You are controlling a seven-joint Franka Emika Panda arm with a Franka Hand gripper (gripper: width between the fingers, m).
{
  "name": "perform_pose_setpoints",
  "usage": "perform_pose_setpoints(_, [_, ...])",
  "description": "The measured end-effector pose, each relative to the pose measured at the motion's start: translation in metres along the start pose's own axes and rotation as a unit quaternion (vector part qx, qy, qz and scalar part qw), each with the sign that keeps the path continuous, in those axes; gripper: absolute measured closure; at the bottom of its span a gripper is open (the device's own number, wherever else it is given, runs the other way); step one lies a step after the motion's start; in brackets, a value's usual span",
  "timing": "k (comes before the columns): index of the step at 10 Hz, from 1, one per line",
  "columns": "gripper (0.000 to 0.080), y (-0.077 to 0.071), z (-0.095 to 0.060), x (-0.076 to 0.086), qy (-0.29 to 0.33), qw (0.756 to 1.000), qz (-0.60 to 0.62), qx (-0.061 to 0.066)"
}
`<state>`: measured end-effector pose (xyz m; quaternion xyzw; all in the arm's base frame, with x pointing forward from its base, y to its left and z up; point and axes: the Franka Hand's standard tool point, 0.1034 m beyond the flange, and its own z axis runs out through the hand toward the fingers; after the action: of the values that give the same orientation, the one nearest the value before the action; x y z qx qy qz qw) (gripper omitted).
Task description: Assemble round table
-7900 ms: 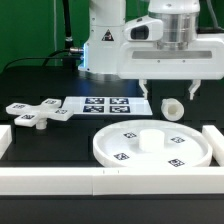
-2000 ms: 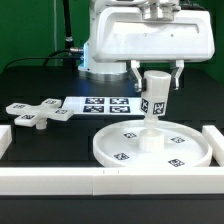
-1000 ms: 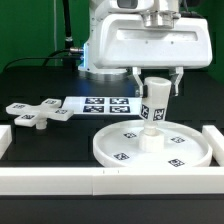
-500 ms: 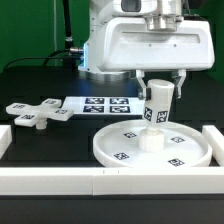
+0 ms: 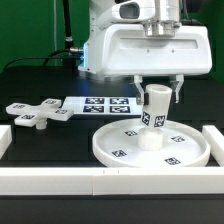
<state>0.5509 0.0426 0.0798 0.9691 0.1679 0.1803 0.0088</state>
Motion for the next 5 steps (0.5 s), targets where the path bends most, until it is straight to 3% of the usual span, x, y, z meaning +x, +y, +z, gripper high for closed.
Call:
perform_pose_setpoints(1, [0.0392, 0.0005, 0.0014, -0.0014, -0.001, 1.000, 0.001, 0.000])
perform_pose_setpoints(2, [0.0319, 0.0003, 0.0015, -0.0016, -0.001, 1.000, 0.001, 0.000])
perform_pose_setpoints(3, [0.0319, 0.0002, 0.0016, -0.0017, -0.002, 1.000, 0.001, 0.000])
perform_pose_setpoints(4, [0.0186, 0.0003, 0.0016, -0.0018, -0.002, 1.000, 0.001, 0.000])
perform_pose_setpoints(5, [0.0186, 0.0004, 0.0015, -0.0018, -0.002, 1.000, 0.001, 0.000])
